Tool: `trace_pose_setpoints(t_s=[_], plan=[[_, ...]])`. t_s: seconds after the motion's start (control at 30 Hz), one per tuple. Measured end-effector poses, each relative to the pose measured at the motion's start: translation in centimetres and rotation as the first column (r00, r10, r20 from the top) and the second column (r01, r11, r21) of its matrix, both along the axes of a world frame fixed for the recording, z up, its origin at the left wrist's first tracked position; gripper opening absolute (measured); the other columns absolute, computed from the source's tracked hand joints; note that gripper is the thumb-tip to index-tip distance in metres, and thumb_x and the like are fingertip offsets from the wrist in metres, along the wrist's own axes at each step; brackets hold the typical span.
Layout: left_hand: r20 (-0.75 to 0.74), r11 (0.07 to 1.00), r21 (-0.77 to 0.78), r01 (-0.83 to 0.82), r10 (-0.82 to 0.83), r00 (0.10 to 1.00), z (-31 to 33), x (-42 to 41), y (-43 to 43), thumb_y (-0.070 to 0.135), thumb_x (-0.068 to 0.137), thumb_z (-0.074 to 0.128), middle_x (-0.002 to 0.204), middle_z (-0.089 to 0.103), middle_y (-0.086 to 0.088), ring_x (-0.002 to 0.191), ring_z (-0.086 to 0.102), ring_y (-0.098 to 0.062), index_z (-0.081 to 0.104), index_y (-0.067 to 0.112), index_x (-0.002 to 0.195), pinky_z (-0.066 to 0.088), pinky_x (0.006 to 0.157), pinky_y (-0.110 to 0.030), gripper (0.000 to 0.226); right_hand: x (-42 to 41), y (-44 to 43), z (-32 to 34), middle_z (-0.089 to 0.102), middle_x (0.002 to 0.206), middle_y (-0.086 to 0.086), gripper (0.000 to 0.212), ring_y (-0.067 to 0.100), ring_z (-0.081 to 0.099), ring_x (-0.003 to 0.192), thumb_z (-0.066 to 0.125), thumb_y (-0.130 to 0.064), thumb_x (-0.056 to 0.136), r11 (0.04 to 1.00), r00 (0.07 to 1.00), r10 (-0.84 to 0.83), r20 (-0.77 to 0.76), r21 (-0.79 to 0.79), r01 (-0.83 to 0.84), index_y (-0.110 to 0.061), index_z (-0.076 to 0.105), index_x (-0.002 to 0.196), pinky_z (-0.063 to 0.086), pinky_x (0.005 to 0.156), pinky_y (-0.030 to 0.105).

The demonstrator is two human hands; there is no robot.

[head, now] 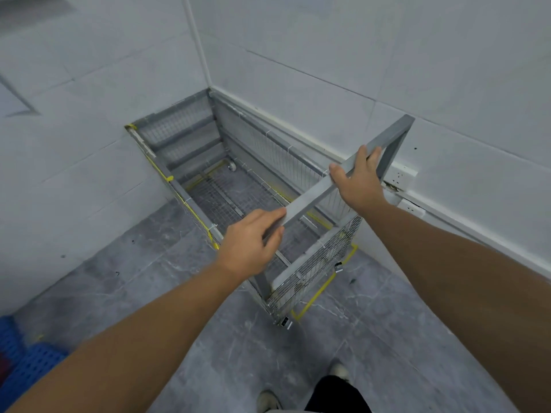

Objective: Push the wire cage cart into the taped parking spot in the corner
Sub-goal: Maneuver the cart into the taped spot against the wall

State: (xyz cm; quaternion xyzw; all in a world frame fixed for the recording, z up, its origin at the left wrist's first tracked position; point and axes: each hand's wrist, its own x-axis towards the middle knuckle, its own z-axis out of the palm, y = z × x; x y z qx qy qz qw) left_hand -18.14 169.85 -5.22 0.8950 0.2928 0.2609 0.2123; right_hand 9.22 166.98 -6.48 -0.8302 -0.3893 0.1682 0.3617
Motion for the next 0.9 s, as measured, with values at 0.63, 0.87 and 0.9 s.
trace_pose_setpoints(t_s=[0.63, 0.87, 0.9], plan=[[-0.011, 0.993, 0.022, -0.113, 0.113, 0.993, -0.4, 12.8, 1.9, 0.031, 0.096, 0.053, 0.1, 0.067, 0.002, 0.079, 0.063, -0.015, 0.062, 0.017, 0.129, 0.056, 0.065, -0.037, 0.037, 12.3, 4.7, 0.5, -0.021, 0.163, 0.018, 0.085, 0.033, 0.006, 0.153, 0.044, -0.056, 0.099, 0.992, 0.993, 0.122, -0.009, 0.027, -0.121, -0.01, 0.003, 0.158, 0.019, 0.119, 0.043], [-0.088, 0.973, 0.041, -0.229, 0.231, 0.969, 0.3, 13.0, 1.1, 0.035, 0.094, 0.053, 0.103, 0.069, 0.005, 0.069, 0.052, -0.004, 0.061, 0.026, 0.128, 0.054, 0.064, -0.032, 0.036, 12.7, 4.2, 1.0, -0.026, 0.162, 0.017, 0.089, 0.031, 0.002, 0.153, 0.041, -0.062, 0.097, 0.981, 0.98, 0.196, -0.024, 0.007, -0.196, -0.011, 0.0, 0.158, 0.016, 0.122, 0.044], [-0.116, 0.973, 0.042, -0.229, 0.232, 0.966, 0.5, 13.0, 1.0, 0.036, 0.095, 0.052, 0.104, 0.069, 0.004, 0.071, 0.055, -0.007, 0.06, 0.027, 0.129, 0.054, 0.066, -0.033, 0.037, 12.8, 4.1, 1.1, -0.027, 0.162, 0.016, 0.09, 0.03, 0.001, 0.153, 0.04, -0.063, 0.097, 0.979, 0.979, 0.202, -0.019, -0.008, -0.202, -0.012, -0.001, 0.158, 0.016, 0.122, 0.044]])
